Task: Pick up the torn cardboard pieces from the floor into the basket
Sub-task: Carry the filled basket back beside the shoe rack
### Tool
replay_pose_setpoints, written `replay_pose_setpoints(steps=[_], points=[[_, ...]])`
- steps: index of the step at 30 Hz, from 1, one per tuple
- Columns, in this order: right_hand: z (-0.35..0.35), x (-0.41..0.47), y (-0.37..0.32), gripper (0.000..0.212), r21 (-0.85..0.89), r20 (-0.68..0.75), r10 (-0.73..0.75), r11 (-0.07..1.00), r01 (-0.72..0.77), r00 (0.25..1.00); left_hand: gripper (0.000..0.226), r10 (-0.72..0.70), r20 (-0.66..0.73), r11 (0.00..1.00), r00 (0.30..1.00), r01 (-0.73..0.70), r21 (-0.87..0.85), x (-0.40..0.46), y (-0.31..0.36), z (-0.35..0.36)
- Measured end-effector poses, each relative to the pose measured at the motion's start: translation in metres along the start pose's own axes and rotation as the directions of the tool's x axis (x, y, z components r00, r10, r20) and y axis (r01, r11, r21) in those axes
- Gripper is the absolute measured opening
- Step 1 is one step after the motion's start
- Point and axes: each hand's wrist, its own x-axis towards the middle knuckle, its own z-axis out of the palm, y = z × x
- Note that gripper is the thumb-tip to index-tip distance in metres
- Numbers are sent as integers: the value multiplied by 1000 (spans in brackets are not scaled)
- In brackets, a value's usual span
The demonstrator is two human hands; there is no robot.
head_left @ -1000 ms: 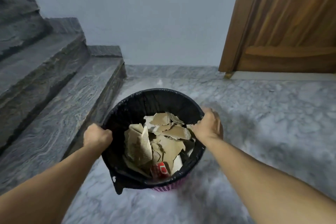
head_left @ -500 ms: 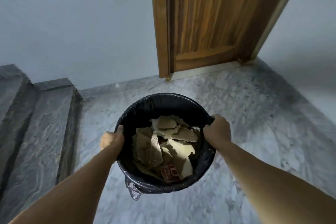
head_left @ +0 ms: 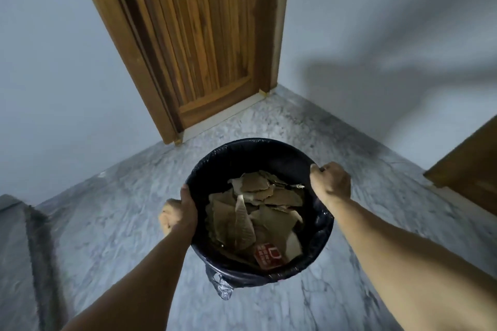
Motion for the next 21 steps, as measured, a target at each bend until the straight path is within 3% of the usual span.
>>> replay_pose_setpoints(steps=[5,12,21], points=[[-52,-27,18,35,7,-134,72,997,-72,988,72,144,64,988,988,-147,51,-34,19,5],[-133,-67,58,36,69,-325,224,975,-213,919,75,343,209,930,916,-362,59,-98,54,17],[-237,-122,159,36,138,-424,400,915,-378,813,81,433,453,863,779,-504,41,-216,69,51]])
